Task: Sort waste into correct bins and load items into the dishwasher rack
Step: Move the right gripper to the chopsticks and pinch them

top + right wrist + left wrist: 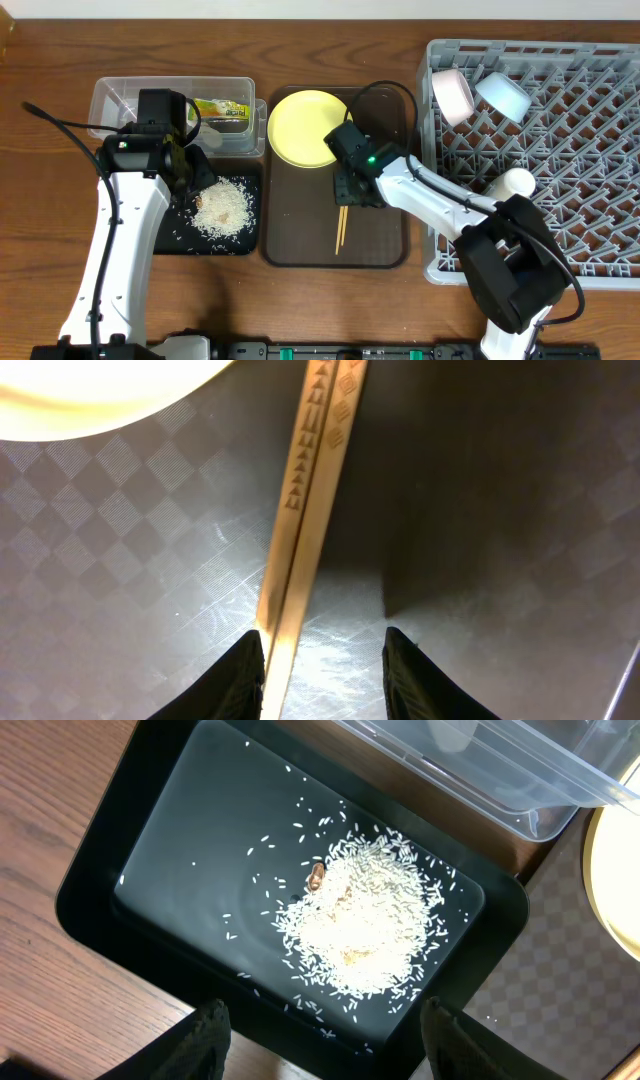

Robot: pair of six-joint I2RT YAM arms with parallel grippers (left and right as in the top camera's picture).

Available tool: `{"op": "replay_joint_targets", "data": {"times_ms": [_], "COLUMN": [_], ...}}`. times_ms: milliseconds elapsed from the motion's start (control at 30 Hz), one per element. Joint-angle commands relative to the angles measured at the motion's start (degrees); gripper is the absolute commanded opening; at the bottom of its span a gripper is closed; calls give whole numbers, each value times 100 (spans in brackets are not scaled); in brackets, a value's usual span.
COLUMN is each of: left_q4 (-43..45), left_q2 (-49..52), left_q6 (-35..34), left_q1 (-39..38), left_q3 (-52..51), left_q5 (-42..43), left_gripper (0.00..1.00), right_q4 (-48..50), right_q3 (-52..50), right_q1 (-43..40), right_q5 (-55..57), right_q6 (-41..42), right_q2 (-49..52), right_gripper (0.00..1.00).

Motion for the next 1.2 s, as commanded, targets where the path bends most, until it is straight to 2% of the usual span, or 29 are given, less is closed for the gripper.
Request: {"op": "replay_joint_targets", "data": {"times_ms": [0,133,1167], "left_q4": [-22,-22,-22], "left_q2": [-44,-44,-44], "left_q6": [-31,-33,-33], "left_q1": [24,24,24], "left_q3": [33,33,33], "left_q5": [-13,-13,-11], "left_gripper": [64,64,64], "right_q4": [0,-20,-39], "right_q3": [-24,-24,-83], "right_q1": [111,116,192], "right_q5": [254,321,400], "right_q6": [210,413,413], "right_q2": [133,157,157], "right_gripper": [37,37,38]}}
